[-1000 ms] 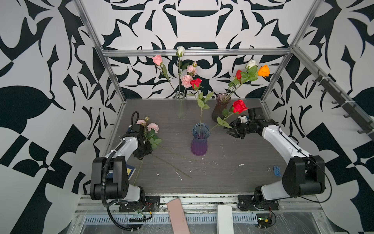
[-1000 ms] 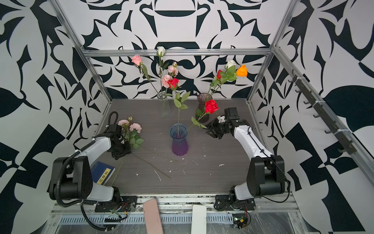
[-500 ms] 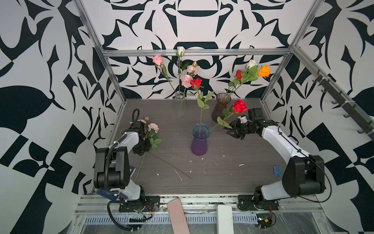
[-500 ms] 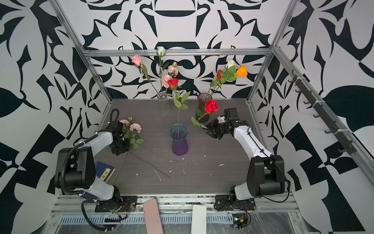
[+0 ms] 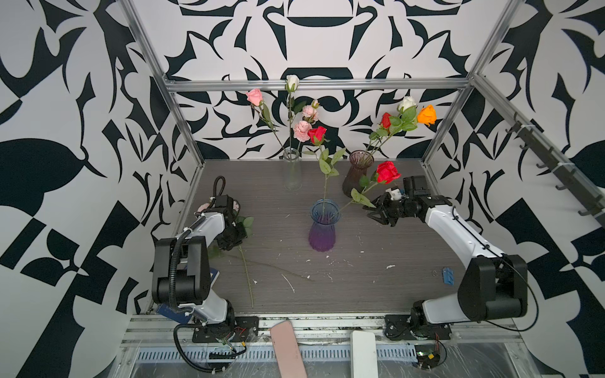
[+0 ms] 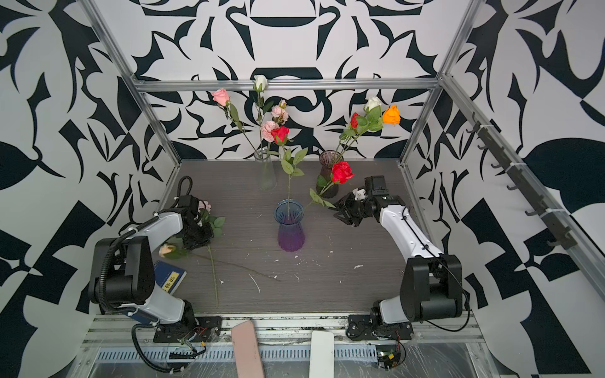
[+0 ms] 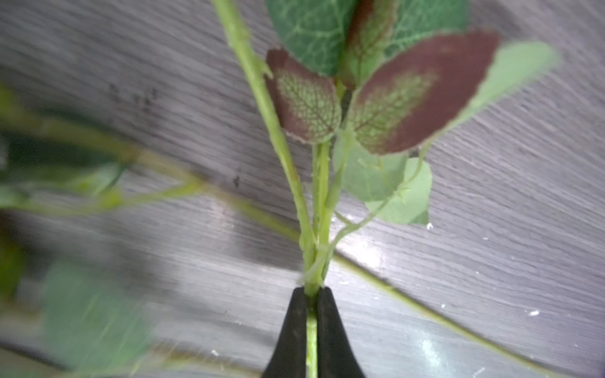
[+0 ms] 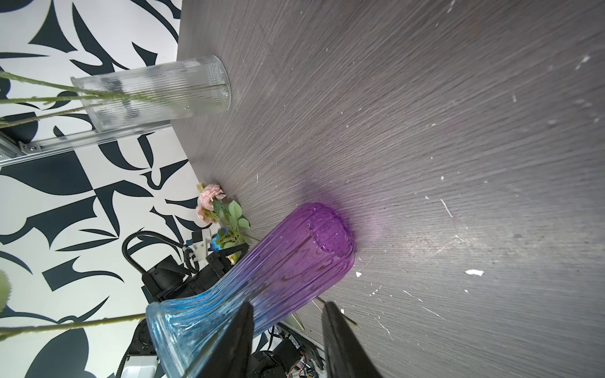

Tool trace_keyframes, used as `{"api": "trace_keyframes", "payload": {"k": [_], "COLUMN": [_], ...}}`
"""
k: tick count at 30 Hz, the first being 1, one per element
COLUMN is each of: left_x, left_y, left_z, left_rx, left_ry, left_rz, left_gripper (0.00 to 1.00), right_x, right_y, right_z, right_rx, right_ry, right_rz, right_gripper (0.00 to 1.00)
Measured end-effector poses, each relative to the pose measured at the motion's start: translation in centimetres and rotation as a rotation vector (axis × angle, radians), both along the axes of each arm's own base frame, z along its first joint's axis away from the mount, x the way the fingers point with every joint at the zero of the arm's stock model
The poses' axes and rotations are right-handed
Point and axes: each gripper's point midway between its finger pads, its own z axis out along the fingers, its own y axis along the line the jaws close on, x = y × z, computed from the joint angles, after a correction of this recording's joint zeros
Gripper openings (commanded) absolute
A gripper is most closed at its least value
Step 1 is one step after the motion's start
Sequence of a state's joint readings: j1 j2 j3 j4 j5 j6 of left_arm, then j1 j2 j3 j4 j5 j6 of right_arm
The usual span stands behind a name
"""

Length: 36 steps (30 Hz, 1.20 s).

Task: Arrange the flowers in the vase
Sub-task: 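Lift the pink roses high and carry them over the blue-purple vase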

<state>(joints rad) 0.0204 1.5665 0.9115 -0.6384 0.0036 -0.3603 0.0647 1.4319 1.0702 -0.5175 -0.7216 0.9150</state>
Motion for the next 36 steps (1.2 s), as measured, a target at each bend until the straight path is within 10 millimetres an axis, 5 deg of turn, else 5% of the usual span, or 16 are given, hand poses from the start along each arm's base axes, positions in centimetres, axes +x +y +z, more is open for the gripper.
{"api": "trace_keyframes", "payload": {"k": [5, 15, 24, 30, 36], "left_x": [1.9, 6.8, 10.0, 10.2, 9.4], "left_y": [-0.3, -2.1, -6.0, -10.1, -12.7], "left_z": [3.7, 15.5, 29.3, 39.7, 45.9], "left_rx": [-0.018, -0.163, -0.439, -0.592, -0.714], "left_ry": [-0.099, -0.446, -0.842, -1.114, -1.326], "left_rz": [0.006, 0.055, 0.069, -0.040, -0.127], "left_gripper": [0.00, 0.00, 0.00, 0.00, 0.00], "right_x": [0.0, 0.0, 0.0, 0.0, -0.1], "right_y": [0.0, 0.0, 0.0, 0.0, 0.0], "right_z": [0.0, 0.0, 0.0, 0.0, 0.1], "right_rx": [0.000, 0.001, 0.003, 0.003, 0.003], "right_ry": [0.000, 0.000, 0.000, 0.000, -0.004], "right_rz": [0.000, 0.001, 0.002, 0.002, 0.002], "right_gripper": [0.39, 0.39, 0.39, 0.39, 0.39]}}
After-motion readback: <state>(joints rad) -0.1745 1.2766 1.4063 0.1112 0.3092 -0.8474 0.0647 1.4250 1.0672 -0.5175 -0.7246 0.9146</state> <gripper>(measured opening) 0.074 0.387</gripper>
